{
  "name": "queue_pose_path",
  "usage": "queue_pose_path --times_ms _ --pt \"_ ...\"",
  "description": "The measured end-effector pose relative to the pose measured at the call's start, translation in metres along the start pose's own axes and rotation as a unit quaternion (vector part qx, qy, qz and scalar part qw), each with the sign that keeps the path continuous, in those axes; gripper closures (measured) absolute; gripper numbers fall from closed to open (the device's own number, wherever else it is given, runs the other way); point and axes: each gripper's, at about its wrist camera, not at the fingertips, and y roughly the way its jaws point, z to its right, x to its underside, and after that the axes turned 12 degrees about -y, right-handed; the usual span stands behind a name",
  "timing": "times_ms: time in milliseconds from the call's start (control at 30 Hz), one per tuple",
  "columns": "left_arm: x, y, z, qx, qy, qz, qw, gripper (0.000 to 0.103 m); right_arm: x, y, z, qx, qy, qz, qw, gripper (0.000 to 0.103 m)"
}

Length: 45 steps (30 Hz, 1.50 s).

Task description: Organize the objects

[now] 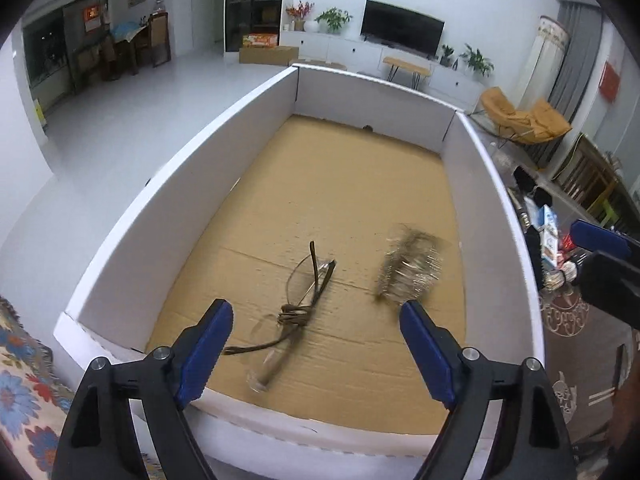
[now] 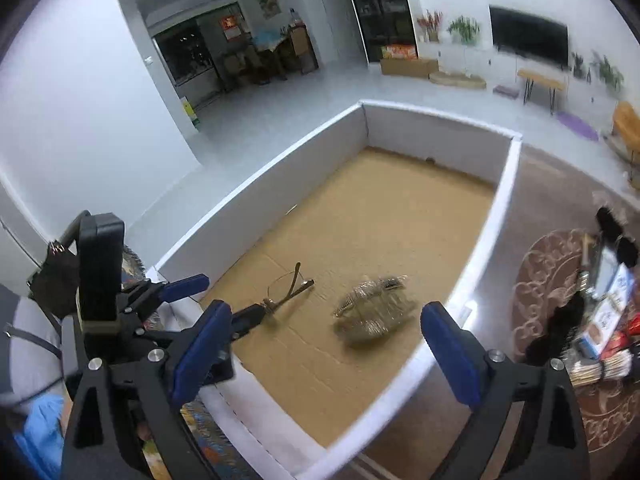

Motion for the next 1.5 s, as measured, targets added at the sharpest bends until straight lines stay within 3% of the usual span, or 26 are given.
queue_pose_path --times_ms 200,333,500,633,733,833,967,1067,1267,1400,1500 --pt "0.012 -0.021 0.015 0.011 -0.012 0.046 0.9988 0.018 0.056 -0.028 0.045 0.074 0.007 0.020 0.997 0.000" --pt "0.023 -0.047 0.045 0.051 0.003 0.069 0.9963 0.018 0.126 -0.029 0.100 0.163 0.027 -0.033 0.986 0.000" --pt "0.051 -0.083 0.117 0.123 0.074 0.087 0.9859 0.017 0.209 -0.046 0.167 0.249 0.078 -0.093 0.961 0.000" --pt "0.081 -0.099 0.181 0.197 0.113 0.068 0.9715 0.001 0.241 -0.065 0.205 0.290 0.106 -0.111 0.945 0.000" --pt "0.108 -0.085 0.227 0.233 0.133 0.024 0.9630 0.001 0.252 -0.069 0.228 0.299 0.129 -0.118 0.938 0.000" --pt "0.133 -0.050 0.263 0.223 0.158 -0.004 0.9618 0.001 0.256 -0.081 0.231 0.301 0.138 -0.109 0.937 0.000" --pt "0.156 0.018 0.301 0.168 0.201 -0.018 0.9651 0.001 0.259 -0.081 0.244 0.292 0.140 -0.099 0.941 0.000" --pt "0.162 0.060 0.312 0.140 0.205 -0.025 0.9685 0.001 0.265 -0.083 0.248 0.271 0.155 -0.090 0.946 0.000" --pt "0.163 0.100 0.324 0.108 0.197 -0.043 0.9735 0.001 0.277 -0.079 0.254 0.257 0.167 -0.087 0.948 0.000" --pt "0.162 0.109 0.334 0.088 0.225 -0.046 0.9692 0.000 0.275 -0.077 0.256 0.257 0.167 -0.087 0.948 0.000" --pt "0.161 0.110 0.334 0.095 0.227 -0.047 0.9681 0.000 0.274 -0.077 0.255 0.257 0.167 -0.087 0.948 0.000"
